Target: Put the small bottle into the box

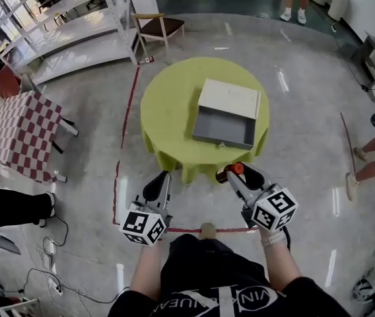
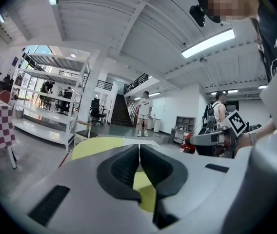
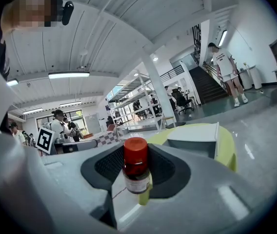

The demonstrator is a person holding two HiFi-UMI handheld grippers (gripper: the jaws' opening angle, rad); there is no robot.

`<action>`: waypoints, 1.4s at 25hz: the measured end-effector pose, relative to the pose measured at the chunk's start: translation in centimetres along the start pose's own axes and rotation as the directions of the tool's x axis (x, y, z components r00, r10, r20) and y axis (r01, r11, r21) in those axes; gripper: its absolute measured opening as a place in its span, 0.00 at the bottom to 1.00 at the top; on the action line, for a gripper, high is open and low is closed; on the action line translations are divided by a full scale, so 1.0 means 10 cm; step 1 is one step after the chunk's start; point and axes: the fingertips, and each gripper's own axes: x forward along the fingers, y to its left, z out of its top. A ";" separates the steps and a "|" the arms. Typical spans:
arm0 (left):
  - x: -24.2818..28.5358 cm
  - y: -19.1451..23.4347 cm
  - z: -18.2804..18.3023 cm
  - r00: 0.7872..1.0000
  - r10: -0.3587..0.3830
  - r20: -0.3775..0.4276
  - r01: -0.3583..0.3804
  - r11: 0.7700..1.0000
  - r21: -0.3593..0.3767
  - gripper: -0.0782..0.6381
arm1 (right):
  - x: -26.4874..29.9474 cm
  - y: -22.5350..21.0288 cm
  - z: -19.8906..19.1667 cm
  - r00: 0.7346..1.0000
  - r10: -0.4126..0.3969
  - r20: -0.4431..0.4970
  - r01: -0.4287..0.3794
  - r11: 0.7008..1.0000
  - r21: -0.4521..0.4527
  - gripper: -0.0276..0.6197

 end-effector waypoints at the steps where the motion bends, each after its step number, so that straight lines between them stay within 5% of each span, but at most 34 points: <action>1: 0.02 -0.01 0.00 1.000 -0.002 -0.002 0.002 1.000 0.000 0.13 | 0.00 -0.02 0.00 1.000 0.001 -0.002 -0.001 1.000 -0.001 0.27; 35: 1.35 0.54 -0.13 0.985 -0.148 -0.087 0.144 0.988 -0.051 0.13 | 0.93 -0.69 0.09 0.995 -0.069 -0.066 0.072 0.996 0.047 0.27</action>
